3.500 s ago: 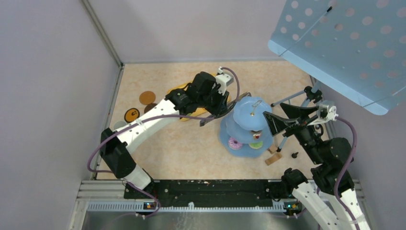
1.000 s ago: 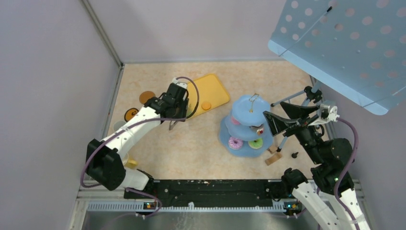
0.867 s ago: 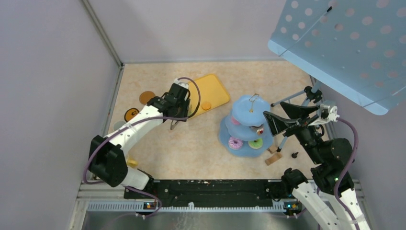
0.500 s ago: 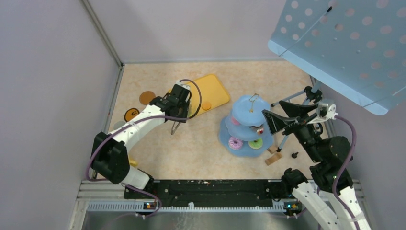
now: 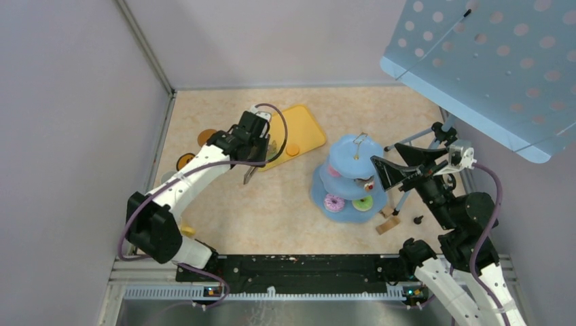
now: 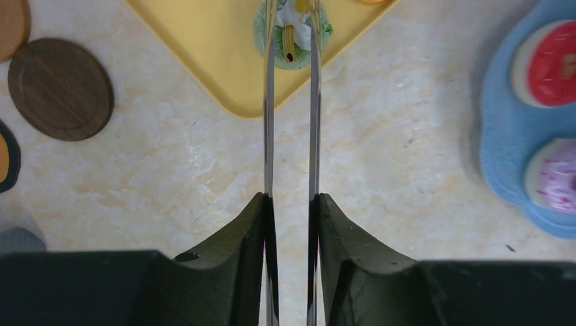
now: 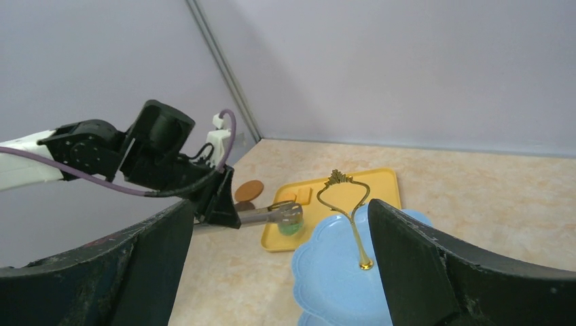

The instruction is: Serve the afternoon tea

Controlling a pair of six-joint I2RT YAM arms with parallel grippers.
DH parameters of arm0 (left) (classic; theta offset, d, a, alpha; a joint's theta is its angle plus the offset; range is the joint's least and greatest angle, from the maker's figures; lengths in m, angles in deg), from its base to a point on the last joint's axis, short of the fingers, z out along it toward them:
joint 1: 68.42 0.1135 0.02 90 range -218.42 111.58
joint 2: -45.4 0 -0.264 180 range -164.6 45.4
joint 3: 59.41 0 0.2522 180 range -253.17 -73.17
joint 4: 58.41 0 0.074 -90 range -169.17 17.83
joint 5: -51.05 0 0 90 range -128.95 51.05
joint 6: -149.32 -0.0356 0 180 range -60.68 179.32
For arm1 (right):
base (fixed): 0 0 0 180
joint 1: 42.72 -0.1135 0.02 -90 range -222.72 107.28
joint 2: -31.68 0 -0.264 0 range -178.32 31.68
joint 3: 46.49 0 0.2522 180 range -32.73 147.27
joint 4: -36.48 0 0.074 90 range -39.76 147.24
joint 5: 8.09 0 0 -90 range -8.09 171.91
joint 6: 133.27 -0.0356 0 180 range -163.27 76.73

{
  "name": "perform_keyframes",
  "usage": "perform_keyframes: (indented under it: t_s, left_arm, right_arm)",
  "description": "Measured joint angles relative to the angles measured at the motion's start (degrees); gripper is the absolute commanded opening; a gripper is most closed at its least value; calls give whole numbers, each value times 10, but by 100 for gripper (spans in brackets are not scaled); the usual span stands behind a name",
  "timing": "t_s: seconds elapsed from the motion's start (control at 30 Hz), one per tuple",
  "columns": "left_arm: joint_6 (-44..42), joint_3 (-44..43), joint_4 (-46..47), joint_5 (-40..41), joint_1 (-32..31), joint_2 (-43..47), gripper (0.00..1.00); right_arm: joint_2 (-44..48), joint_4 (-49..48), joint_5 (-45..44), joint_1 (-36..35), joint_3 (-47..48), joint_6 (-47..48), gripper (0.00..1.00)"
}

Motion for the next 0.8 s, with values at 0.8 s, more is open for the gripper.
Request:
perform_keyframes:
  t_s: [0.8]
  left_arm:
    - [82, -98, -63, -165, -193, 72, 33]
  right_arm:
    - [-2, -15, -1, 0, -9, 0, 97]
